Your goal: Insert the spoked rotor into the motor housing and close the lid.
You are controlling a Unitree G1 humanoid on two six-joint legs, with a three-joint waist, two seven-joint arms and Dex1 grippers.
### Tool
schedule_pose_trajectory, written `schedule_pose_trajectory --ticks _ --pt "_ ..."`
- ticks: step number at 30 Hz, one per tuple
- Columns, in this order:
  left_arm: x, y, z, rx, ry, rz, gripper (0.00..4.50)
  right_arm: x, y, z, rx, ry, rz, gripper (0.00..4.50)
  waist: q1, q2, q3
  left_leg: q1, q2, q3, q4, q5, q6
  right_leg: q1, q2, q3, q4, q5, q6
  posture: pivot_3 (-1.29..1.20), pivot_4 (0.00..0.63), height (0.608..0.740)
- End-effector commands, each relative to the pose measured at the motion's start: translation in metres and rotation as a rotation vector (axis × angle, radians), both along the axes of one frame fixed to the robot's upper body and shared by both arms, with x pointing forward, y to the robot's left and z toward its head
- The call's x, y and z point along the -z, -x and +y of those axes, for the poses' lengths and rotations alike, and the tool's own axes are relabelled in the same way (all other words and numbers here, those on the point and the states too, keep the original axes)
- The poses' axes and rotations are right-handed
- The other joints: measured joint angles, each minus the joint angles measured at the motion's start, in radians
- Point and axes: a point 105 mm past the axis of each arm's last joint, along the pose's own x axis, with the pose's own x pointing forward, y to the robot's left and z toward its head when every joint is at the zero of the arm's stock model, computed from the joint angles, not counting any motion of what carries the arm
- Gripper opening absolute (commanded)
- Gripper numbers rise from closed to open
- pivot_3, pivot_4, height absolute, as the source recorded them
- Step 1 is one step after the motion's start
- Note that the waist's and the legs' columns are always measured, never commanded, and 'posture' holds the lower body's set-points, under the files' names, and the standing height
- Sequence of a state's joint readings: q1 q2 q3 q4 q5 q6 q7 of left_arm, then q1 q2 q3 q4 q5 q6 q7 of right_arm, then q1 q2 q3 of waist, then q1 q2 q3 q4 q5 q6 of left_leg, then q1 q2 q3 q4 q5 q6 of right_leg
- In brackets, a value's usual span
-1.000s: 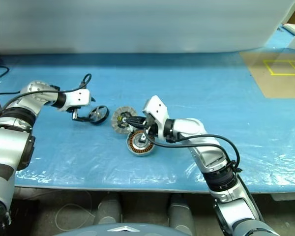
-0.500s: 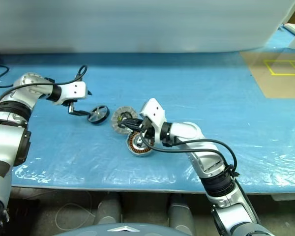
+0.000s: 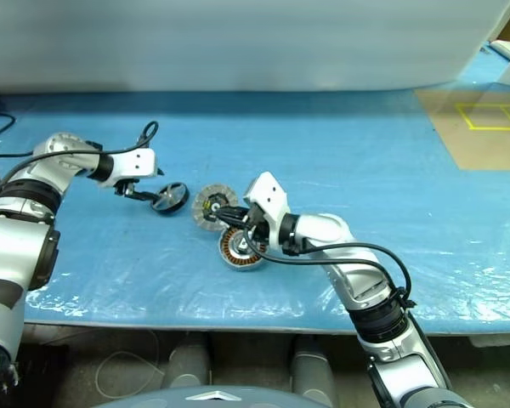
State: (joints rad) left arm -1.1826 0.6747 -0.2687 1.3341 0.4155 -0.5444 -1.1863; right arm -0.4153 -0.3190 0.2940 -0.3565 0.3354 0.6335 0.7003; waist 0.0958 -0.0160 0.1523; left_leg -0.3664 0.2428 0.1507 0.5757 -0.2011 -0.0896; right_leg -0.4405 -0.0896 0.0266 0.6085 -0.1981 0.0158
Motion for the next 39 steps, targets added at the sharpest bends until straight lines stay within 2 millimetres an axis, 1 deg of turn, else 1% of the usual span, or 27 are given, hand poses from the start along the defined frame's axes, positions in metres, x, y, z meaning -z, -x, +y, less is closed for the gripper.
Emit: schedule_pose_trajectory --ticks 1,4,10,14,16,25,29,35,38,39 --pt "-0.003 -0.002 -0.003 -0.001 0.001 -0.005 3.23 -0.014 0.005 -0.001 -0.005 -0.034 -0.045 0.00 0.000 0.000 0.000 0.000 0.000 0.000 0.000 0.000 0.000 0.000 0.000 0.000 0.000 0.000 0.000 0.00 0.150 0.740" --pt "0.000 -0.003 -0.006 0.003 -0.013 -0.002 3.23 -0.014 0.005 -0.002 0.004 -0.033 -0.046 0.00 0.000 0.000 0.000 0.000 0.000 0.000 0.000 0.000 0.000 0.000 0.000 0.000 0.000 0.000 0.000 0.00 0.150 0.740" --pt "0.006 -0.004 -0.006 -0.003 -0.054 0.006 3.23 -0.014 0.006 -0.004 0.018 -0.031 -0.044 0.00 0.000 0.000 0.000 0.001 0.000 0.000 0.000 0.000 0.000 0.001 0.000 0.000 0.000 0.000 0.000 0.00 0.150 0.740" --pt "0.006 -0.005 -0.010 -0.004 -0.043 0.008 3.23 -0.013 0.006 -0.004 0.021 -0.031 -0.042 0.00 0.001 0.000 0.000 0.003 0.000 0.000 0.000 0.000 0.000 0.002 0.000 0.000 0.000 -0.001 -0.002 0.00 0.150 0.740" --pt "0.005 -0.004 -0.012 -0.002 -0.019 0.036 3.23 -0.013 0.005 -0.005 0.025 -0.030 -0.042 0.00 0.001 0.000 0.000 0.003 -0.001 0.000 0.000 0.000 0.000 0.002 -0.001 0.001 0.000 -0.002 -0.002 0.00 0.150 0.740" --pt "0.007 0.001 -0.010 -0.015 0.000 0.110 3.23 -0.012 0.004 -0.005 0.030 -0.027 -0.044 0.00 0.000 0.000 0.000 0.002 -0.001 0.000 0.000 0.000 0.000 0.002 0.000 0.000 0.000 0.000 0.000 0.00 0.150 0.740" --pt "0.010 0.000 -0.009 -0.015 -0.027 0.091 3.23 -0.011 0.004 -0.005 0.030 -0.026 -0.043 0.00 0.000 0.000 0.000 0.001 -0.001 0.000 -0.001 0.000 -0.001 0.001 0.000 0.000 -0.001 0.000 0.000 0.00 0.150 0.740" --pt "0.013 0.001 -0.008 -0.033 -0.022 0.114 3.23 -0.012 0.004 -0.005 0.033 -0.024 -0.047 0.00 0.000 0.000 0.000 0.002 -0.001 -0.001 -0.002 0.000 -0.001 0.001 0.000 0.000 -0.001 0.000 0.000 0.00 0.150 0.740" --pt "0.014 0.001 -0.013 -0.030 0.001 0.130 2.64 -0.012 0.003 -0.006 0.035 -0.022 -0.050 0.00 0.000 0.000 0.000 0.002 -0.001 -0.001 -0.002 0.000 -0.001 0.001 0.000 0.000 -0.001 0.000 0.000 0.00 0.150 0.740" --pt "0.014 0.001 -0.015 -0.032 0.015 0.134 2.30 -0.012 0.003 -0.006 0.036 -0.021 -0.051 0.00 0.000 0.000 0.000 0.002 -0.001 -0.001 -0.002 0.000 -0.001 0.001 0.000 0.000 -0.001 0.000 0.000 0.00 0.150 0.740"
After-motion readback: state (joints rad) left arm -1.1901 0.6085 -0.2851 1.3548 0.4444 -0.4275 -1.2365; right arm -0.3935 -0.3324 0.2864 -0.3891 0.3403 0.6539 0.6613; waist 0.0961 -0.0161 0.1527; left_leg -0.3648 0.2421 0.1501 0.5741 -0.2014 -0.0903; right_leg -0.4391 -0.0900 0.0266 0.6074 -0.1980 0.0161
